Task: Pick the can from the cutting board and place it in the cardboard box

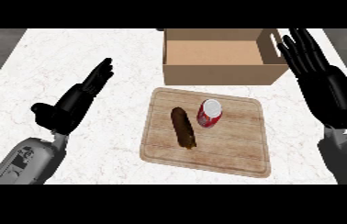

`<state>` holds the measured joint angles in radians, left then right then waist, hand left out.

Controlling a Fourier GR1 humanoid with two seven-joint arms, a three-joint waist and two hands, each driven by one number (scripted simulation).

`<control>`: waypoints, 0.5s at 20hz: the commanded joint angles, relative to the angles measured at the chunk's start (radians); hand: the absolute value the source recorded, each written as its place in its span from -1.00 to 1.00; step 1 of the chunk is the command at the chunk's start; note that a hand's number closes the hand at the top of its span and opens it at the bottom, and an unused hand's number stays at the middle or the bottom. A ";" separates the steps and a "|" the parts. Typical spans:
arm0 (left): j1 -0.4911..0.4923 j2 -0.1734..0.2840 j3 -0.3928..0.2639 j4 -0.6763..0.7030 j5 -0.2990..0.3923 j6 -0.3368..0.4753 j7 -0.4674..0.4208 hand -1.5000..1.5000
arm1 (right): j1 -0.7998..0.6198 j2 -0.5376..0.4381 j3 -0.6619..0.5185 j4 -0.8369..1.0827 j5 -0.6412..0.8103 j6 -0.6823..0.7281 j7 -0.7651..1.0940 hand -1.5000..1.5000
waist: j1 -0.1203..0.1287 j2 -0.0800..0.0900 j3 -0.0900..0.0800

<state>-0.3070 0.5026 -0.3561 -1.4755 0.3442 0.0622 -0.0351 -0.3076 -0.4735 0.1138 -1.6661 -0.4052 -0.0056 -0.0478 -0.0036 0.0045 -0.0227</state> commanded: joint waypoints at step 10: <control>0.065 0.058 0.029 -0.048 -0.145 0.059 -0.064 0.00 | 0.114 -0.281 -0.075 -0.284 0.364 -0.250 0.372 -1.00 | -0.022 -0.015 0.022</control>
<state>-0.2764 0.5621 -0.3193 -1.4877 0.2305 0.1041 -0.0993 -0.3087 -0.6994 0.0315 -1.8451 -0.1453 -0.2153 0.2486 -0.0252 -0.0119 -0.0066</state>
